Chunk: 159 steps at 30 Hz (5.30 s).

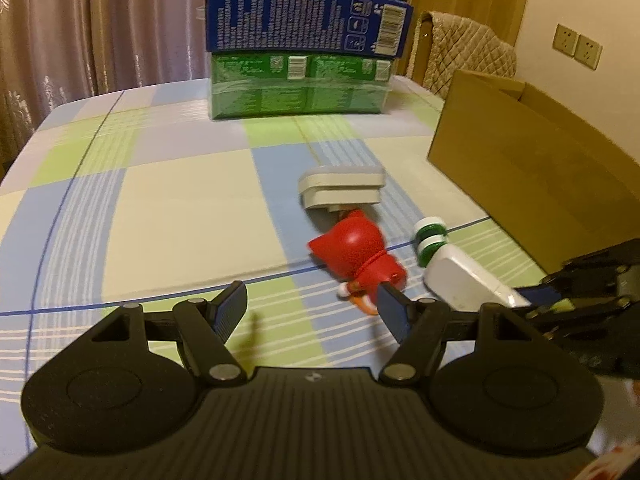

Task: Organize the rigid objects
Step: 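Grasp the red cat toy with the left tool while the right tool holds the remote, then lift the red toy and remote in both tools toward the cardboard box, then lower the red toy with the left tool while the right tool lowers the remote into the box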

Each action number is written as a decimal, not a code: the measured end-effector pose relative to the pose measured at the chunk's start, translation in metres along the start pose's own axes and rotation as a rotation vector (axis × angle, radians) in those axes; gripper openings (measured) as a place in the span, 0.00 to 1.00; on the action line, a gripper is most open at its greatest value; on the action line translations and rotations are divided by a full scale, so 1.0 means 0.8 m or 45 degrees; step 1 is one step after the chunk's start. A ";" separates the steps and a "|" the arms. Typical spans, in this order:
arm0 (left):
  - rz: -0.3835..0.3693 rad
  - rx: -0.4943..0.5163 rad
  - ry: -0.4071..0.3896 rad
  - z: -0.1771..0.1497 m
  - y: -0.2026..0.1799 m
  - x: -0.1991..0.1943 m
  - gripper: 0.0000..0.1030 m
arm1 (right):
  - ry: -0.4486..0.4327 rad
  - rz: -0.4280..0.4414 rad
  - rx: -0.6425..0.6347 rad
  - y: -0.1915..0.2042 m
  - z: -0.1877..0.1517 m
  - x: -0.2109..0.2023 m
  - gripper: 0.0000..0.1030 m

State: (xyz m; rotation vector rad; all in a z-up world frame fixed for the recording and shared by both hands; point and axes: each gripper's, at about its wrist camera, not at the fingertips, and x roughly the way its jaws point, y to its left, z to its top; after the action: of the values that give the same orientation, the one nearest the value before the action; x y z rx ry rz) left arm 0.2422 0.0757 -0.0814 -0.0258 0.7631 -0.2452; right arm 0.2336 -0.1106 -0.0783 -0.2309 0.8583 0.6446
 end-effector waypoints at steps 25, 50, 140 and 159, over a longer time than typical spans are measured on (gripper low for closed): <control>0.010 -0.065 -0.032 0.008 -0.048 0.052 0.51 | -0.110 -0.114 0.075 -0.011 -0.037 -0.014 0.12; 0.095 -0.032 0.037 -0.018 -0.043 0.007 0.43 | -0.111 -0.091 0.147 0.001 -0.064 -0.040 0.12; 0.055 -0.099 -0.228 -0.021 -0.229 -0.245 0.39 | -0.391 -0.196 0.224 0.006 -0.098 -0.310 0.12; -0.165 0.052 -0.244 0.074 -0.335 -0.180 0.39 | -0.442 -0.376 0.306 -0.134 -0.072 -0.342 0.12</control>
State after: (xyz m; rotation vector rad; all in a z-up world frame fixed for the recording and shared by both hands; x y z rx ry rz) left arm 0.1265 -0.1558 0.0896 -0.0593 0.5658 -0.3761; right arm 0.1321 -0.3390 0.0872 -0.0240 0.5452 0.2889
